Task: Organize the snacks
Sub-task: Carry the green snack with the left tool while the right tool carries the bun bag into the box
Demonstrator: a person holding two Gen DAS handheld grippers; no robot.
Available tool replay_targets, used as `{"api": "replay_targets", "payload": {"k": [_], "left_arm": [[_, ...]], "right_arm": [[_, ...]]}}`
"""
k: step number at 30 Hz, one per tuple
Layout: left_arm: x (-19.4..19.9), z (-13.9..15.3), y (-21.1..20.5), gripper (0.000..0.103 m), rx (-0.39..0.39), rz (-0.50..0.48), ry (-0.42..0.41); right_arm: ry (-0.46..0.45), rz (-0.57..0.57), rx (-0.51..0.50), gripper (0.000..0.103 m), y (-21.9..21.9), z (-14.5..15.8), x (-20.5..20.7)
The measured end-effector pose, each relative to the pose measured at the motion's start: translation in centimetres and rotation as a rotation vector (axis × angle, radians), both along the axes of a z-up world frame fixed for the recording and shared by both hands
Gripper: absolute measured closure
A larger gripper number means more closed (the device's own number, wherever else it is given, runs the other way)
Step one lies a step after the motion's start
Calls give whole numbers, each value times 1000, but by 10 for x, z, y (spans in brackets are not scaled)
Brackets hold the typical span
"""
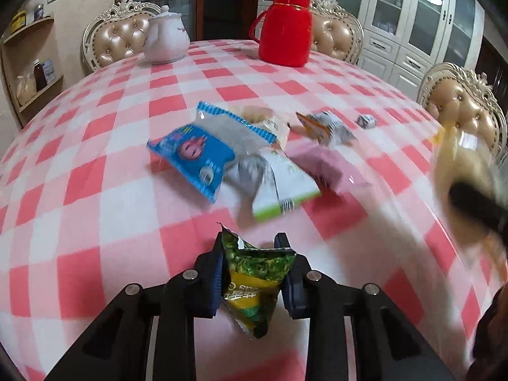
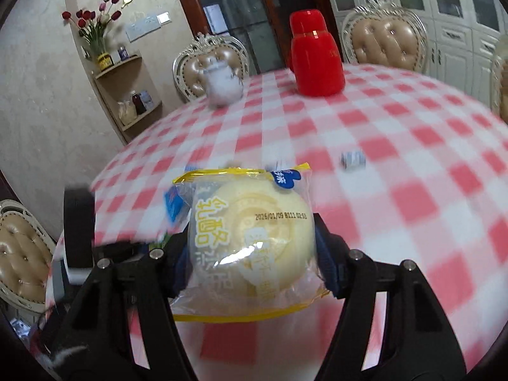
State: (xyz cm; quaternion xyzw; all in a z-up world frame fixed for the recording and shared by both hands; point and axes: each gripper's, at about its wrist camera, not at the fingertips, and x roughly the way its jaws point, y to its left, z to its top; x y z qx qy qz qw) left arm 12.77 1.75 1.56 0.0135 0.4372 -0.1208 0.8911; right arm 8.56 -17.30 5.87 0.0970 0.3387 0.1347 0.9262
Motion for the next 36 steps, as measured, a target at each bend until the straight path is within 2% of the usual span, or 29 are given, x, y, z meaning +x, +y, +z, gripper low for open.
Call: {"api": "replay_targets", "payload": {"k": [3,5,10,17,20,23,28,33,36], "left_arm": [[-14,16,3,73,1,-12,-49],[-31,20,14,73,-54,-16,-57],[-67,12,44,73,-125,70,-55],[-114,27,71,73,-203,198,-180],[-135,30,72,73,-173,262,-205],[-161,35,79,73,-201,301,-219],[-194,34,87,73,-167,338,-195],[-229,34,90,73,-82,349,-172],[-248,35,96,73,-58,355,-166]], "right_arm": [[23,5,-4,35,11,-14,-21],[27,3,-3,35,13,-18,-29],[4,-4,80,35,3,-13,-51],[16,55,92,35,23,-16,-68],[20,88,85,35,33,-18,-76],[15,116,83,35,41,-17,-86],[3,179,65,34,61,-15,-114],[-3,240,51,34,81,-17,-143],[-21,272,37,34,92,-15,-159]]}}
